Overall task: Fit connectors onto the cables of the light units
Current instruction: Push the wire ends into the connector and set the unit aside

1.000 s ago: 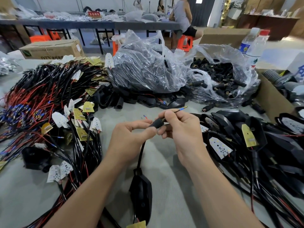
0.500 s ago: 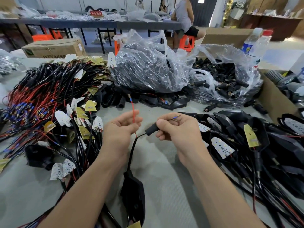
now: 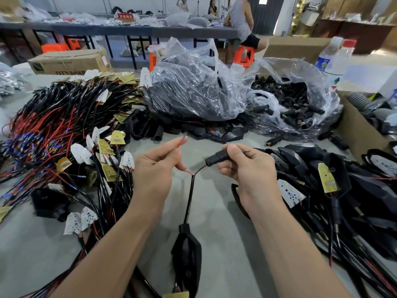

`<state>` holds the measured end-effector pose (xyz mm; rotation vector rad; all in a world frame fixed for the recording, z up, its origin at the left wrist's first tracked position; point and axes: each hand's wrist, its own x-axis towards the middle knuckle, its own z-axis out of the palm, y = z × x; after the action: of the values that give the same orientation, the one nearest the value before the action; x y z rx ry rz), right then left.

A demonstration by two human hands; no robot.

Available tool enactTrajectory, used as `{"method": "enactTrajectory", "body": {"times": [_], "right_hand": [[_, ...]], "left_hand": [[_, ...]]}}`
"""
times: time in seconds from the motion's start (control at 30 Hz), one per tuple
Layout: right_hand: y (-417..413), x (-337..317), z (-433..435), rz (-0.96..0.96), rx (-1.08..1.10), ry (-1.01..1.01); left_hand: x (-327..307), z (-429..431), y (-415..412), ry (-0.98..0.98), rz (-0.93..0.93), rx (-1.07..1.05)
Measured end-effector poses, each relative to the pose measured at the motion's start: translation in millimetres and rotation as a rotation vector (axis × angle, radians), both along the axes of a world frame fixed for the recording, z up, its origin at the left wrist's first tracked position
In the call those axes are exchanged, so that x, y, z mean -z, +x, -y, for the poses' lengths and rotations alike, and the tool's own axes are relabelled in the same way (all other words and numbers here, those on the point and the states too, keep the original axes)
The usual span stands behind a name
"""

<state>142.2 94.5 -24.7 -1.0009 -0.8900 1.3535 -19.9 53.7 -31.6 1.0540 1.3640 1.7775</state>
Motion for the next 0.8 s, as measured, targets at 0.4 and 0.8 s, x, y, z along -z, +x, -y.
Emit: {"method": "enactTrajectory", "body": {"times": [0.4, 0.8], "right_hand": [[3.1, 3.2, -4.2, -0.032, 0.044, -0.005], [0.0, 7.2, -4.3, -0.011, 0.087, 0.027]], "left_hand": [[4.7, 0.2, 1.0, 0.035, -0.435, 0.133], [5.5, -1.2, 2.0, -0.040, -0.119, 0.125]]}}
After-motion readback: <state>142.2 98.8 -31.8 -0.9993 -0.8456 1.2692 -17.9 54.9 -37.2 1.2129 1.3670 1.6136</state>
